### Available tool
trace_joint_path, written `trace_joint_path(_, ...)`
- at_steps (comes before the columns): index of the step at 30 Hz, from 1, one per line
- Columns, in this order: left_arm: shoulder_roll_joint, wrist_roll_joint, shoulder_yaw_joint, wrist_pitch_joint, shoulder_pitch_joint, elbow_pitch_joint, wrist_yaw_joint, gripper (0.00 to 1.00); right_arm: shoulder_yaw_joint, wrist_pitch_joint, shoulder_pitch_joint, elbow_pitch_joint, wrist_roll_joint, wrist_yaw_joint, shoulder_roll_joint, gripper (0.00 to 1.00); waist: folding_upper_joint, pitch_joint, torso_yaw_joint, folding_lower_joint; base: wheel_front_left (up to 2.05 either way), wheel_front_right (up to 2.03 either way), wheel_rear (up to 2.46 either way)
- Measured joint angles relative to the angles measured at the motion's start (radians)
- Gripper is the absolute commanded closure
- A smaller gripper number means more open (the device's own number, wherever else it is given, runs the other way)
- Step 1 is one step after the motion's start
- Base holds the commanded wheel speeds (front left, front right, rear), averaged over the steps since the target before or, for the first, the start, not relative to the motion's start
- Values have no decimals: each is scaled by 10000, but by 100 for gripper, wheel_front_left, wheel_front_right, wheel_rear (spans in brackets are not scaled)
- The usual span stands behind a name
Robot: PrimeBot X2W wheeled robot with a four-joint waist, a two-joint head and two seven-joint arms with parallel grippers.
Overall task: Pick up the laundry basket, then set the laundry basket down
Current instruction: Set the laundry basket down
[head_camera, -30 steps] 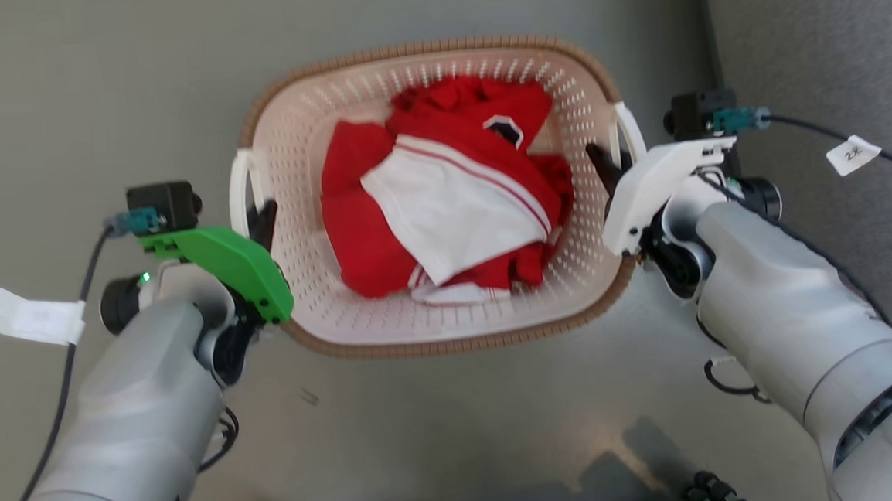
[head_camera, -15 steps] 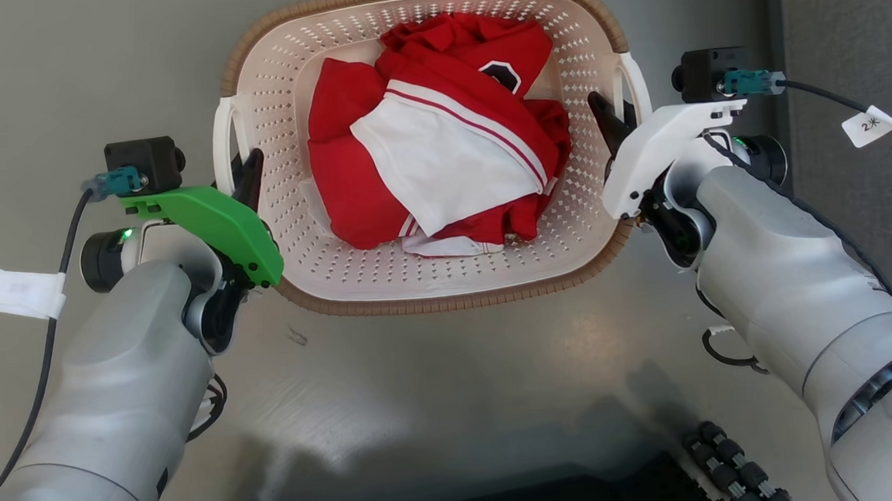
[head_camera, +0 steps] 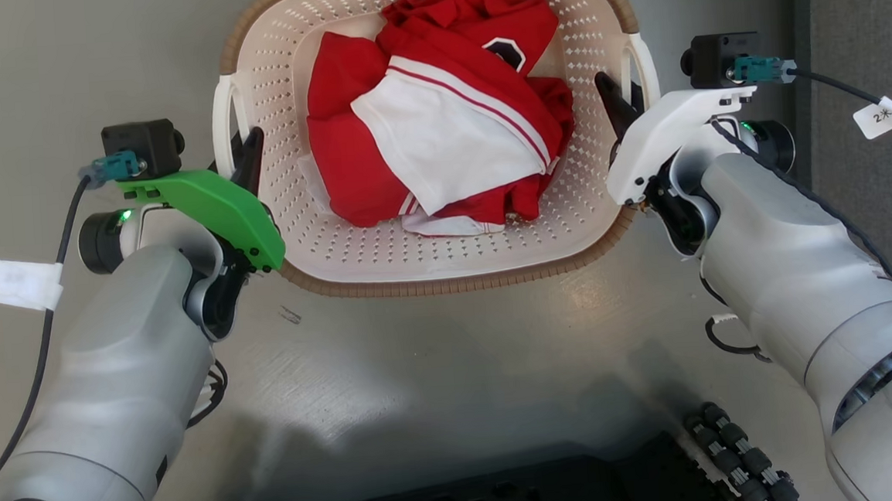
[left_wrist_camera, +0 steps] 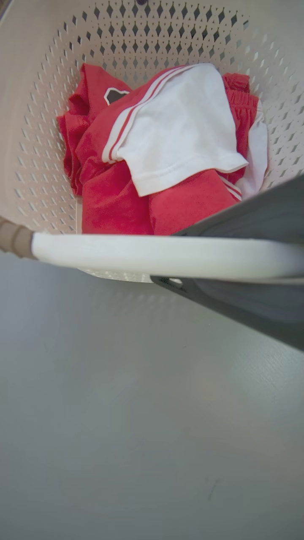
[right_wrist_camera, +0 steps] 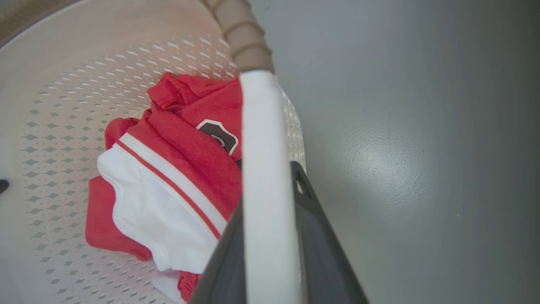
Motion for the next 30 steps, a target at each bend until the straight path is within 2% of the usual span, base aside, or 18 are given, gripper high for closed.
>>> trace_joint_path(22, -35, -178, -40, -192, -180, -111, 10, 100, -157, -198, -318, 192, -138, -13, -10, 100, 0, 435, -44, -1, 0, 0, 0)
trace_joint_path(23, -36, -222, -40, -192, -180, -105, 10, 81, -167, -198, -319, 199, -138, -17, -2, 100, 0, 437, -45, -1, 0, 0, 0)
trace_joint_path(24, -44, -282, -35, -192, -180, -107, 10, 51, -188, -198, -319, 215, -136, -36, 4, 80, 0, 439, -46, -1, 0, 0, 0)
trace_joint_path(25, -56, -364, -23, -205, -180, -125, 0, 0, -215, -196, -319, 249, -136, -40, 10, 41, 0, 440, -46, -1, 0, 0, 0)
trace_joint_path(26, -67, -403, -23, -221, -181, -138, -2, 0, -253, -199, -318, 276, -134, -40, 8, 0, 0, 439, -46, -1, 0, 0, 0)
trace_joint_path(30, -96, -430, -33, -221, -193, -138, -2, 0, -330, -270, -319, 320, -134, -42, -38, 0, 0, 429, -36, -1, 0, 0, 0)
